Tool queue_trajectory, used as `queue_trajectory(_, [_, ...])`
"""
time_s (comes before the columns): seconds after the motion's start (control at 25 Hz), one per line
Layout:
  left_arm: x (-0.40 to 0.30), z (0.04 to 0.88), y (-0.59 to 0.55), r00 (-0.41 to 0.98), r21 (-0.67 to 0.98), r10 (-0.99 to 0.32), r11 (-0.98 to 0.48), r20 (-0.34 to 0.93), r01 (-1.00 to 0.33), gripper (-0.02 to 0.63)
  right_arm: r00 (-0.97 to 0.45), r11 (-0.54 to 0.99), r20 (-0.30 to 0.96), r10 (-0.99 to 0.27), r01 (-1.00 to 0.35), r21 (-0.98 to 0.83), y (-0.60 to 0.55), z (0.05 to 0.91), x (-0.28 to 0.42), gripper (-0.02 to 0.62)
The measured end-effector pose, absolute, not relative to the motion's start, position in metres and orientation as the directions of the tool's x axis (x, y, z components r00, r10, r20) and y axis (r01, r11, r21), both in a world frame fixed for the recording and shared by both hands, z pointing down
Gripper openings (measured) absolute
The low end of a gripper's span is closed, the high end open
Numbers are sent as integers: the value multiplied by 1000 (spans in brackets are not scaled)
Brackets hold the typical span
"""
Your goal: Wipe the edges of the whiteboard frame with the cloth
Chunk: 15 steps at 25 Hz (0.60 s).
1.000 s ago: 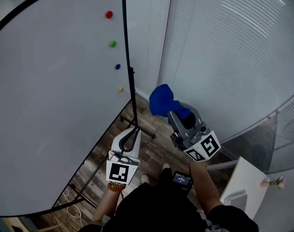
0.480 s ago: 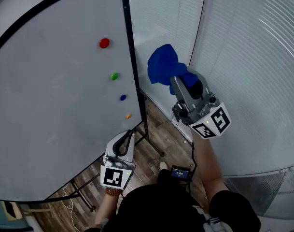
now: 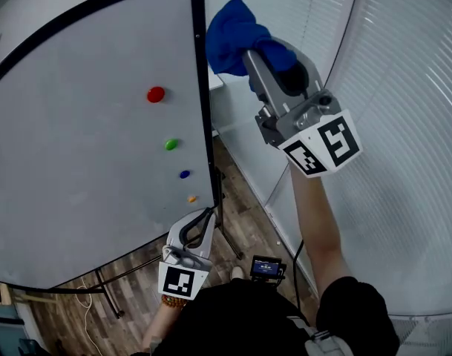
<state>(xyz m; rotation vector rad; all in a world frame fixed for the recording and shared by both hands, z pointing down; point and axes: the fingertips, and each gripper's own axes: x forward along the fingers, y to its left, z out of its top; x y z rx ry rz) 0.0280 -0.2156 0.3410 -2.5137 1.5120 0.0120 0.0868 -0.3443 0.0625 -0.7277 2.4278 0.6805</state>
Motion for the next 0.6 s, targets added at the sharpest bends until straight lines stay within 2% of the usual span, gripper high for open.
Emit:
queue_trajectory(0.24, [17,365,-227,448,-200,-887,-421,-111,-885,4,-708,764,-626,-327,-588,267,-371,57,84,100])
queue_trajectory(0.6, [-3,343,-234,456,-188,-884,-432,-106,-882,1,-733,797,-603,-314,-549,251,-386,8,51,104])
